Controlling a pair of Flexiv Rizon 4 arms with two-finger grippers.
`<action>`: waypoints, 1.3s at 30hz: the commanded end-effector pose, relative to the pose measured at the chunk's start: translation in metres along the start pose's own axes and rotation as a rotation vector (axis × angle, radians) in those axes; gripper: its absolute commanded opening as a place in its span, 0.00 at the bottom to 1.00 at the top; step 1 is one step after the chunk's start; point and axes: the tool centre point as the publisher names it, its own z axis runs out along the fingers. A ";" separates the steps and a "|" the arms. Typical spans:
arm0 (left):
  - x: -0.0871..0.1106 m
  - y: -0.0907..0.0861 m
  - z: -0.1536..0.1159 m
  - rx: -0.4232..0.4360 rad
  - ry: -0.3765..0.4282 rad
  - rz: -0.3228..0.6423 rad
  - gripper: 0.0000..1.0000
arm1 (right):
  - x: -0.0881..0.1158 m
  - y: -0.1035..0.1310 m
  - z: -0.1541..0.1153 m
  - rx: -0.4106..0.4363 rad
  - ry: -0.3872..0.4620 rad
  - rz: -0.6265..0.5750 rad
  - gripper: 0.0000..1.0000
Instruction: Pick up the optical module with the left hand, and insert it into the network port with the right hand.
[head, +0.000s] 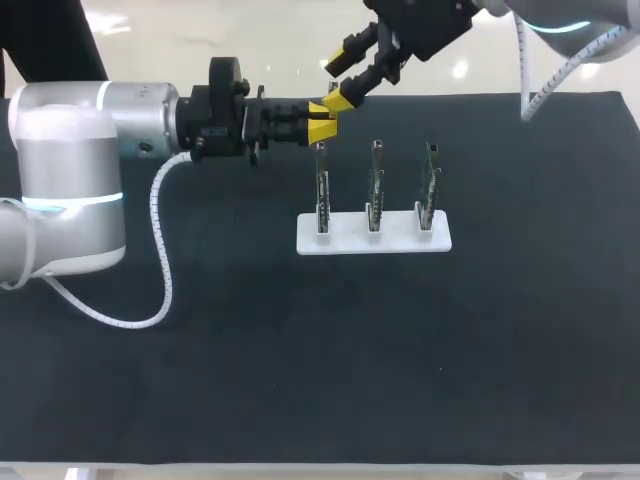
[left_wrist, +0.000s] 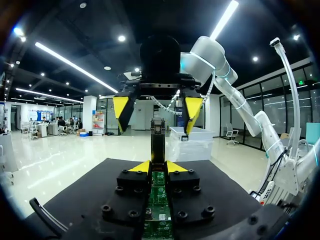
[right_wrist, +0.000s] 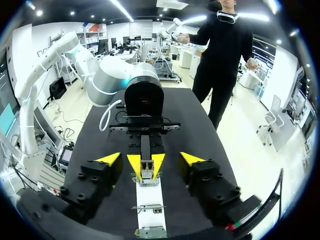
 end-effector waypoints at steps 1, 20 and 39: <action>0.000 -0.002 0.000 -0.005 -0.001 0.002 0.00 | 0.000 0.000 0.002 0.005 0.005 -0.002 0.49; 0.000 -0.002 0.000 -0.005 -0.001 0.002 0.00 | -0.003 0.004 0.008 0.016 0.002 0.008 0.00; 0.000 0.002 -0.005 -0.032 0.033 -0.006 1.00 | -0.003 0.003 0.006 0.009 0.010 0.009 0.00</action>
